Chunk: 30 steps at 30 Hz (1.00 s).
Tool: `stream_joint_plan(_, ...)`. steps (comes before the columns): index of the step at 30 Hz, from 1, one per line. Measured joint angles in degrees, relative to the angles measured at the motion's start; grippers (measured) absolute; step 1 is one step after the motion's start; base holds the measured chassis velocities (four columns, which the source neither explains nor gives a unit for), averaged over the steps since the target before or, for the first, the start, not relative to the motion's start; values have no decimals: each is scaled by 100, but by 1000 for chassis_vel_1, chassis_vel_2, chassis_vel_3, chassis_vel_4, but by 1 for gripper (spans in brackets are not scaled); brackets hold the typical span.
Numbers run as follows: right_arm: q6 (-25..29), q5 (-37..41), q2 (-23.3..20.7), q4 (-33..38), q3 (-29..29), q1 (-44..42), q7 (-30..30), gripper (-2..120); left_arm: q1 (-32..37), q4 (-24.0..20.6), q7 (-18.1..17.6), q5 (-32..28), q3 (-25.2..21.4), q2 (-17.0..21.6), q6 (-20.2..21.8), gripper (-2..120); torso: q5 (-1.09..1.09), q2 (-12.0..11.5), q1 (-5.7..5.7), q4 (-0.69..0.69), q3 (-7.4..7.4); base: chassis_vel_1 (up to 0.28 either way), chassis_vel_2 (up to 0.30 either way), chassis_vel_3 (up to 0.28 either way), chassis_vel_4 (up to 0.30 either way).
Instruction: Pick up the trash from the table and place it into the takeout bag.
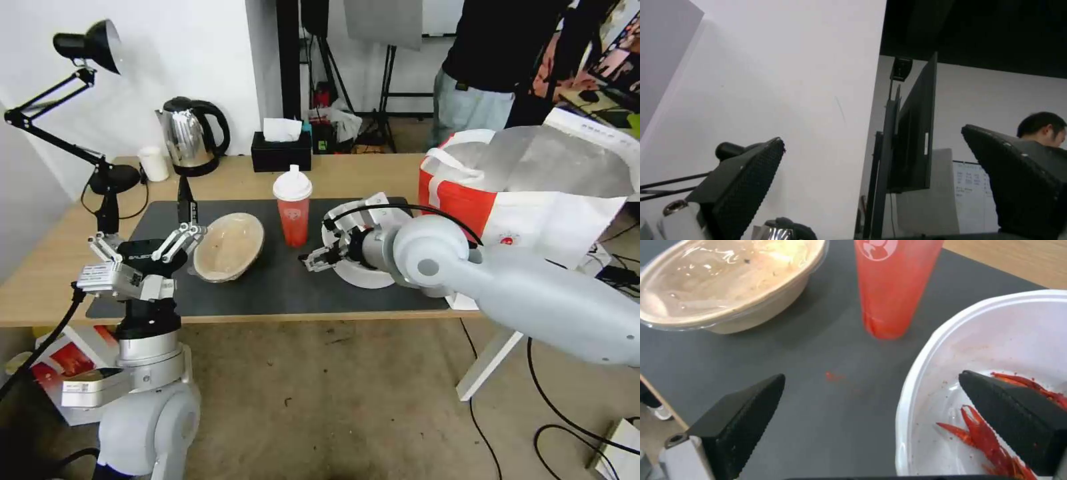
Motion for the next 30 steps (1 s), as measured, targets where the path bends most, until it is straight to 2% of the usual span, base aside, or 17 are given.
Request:
stream_joint_plan(17, -4, 150, 345, -356, -312, 250, 349, 100, -25, 40, 0, -3, 2, -17, -12, 100, 0, 0, 0, 0, 0, 0, 0, 0, 0)
stream_joint_plan(30, -7, 503, 553, -498, -383, 248, 942, 100, -32, 57, 0, -5, 0, -13, -21, 100, -1, 0, 0, 0, 0, 0, 0, 0, 0)
